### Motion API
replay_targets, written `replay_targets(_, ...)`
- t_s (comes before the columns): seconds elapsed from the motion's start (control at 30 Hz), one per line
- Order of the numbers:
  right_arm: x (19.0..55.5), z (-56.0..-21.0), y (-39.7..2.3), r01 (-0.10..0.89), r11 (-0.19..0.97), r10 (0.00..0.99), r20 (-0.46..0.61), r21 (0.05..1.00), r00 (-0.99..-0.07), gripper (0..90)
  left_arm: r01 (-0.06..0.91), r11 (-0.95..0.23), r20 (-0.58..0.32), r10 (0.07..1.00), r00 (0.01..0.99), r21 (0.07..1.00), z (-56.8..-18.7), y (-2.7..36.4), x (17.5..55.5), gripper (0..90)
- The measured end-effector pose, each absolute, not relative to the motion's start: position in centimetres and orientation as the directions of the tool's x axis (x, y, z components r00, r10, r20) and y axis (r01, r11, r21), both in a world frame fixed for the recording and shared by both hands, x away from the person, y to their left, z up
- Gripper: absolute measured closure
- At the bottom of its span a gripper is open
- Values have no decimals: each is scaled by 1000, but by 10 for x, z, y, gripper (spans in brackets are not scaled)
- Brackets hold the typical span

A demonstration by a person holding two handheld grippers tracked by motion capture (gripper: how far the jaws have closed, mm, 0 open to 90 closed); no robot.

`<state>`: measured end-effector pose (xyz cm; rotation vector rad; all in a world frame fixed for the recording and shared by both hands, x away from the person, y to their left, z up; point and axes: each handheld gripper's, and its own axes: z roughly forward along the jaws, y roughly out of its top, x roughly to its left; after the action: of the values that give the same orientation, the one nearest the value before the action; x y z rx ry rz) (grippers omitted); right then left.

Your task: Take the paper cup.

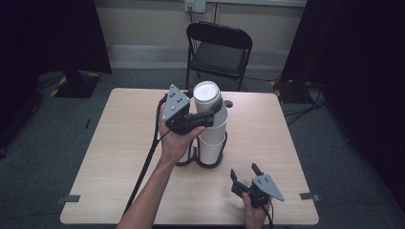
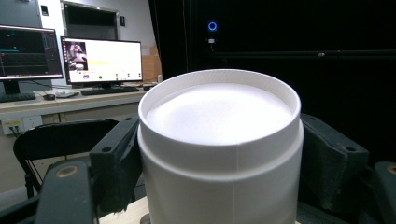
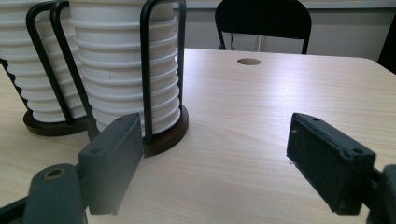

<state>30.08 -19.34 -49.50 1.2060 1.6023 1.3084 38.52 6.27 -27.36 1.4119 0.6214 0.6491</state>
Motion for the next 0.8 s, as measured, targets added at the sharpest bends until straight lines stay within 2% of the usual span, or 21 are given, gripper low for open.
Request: replay_targets(0.8, 301, -495, -193, 210, 43, 956, 21, 977, -291, 177, -41, 68, -20, 715, 698, 997, -286, 81, 348, 226)
